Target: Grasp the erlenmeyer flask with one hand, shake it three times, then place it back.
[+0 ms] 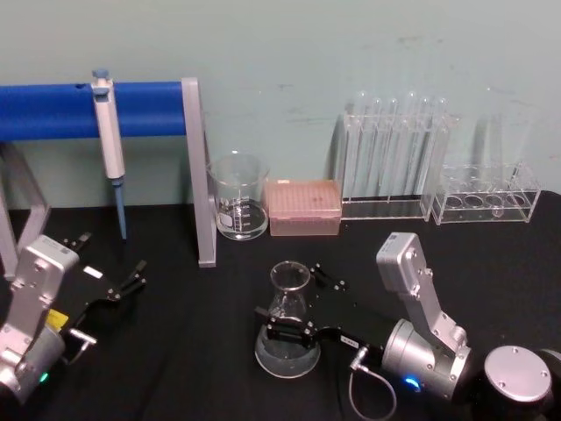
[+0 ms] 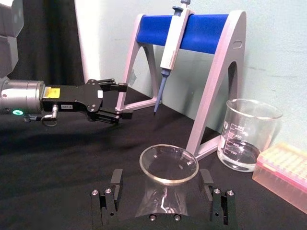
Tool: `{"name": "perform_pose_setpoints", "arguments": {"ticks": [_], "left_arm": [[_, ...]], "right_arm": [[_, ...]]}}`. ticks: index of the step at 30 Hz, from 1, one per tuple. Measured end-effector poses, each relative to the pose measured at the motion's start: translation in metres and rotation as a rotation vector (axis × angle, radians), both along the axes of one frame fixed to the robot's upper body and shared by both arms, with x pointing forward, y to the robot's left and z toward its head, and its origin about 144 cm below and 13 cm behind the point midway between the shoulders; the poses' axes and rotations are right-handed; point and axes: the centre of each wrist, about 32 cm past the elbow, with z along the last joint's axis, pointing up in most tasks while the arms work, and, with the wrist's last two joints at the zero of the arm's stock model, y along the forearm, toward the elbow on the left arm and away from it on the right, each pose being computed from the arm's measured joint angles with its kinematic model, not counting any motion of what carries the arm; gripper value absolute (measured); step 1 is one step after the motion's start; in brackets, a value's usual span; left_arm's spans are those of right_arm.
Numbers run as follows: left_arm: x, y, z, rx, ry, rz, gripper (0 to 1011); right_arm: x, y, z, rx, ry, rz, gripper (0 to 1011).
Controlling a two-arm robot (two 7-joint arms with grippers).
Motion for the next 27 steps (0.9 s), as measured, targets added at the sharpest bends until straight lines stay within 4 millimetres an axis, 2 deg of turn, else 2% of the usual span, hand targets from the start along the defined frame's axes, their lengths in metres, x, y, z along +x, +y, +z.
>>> {"name": "perform_pose_setpoints", "arguments": {"ticks": [27], "left_arm": [[0.0000, 0.0000, 0.0000, 0.000, 0.000, 0.000, 1001]], "right_arm": [[0.0027, 0.0030, 0.0001, 0.000, 0.001, -0.008, 997]]}}
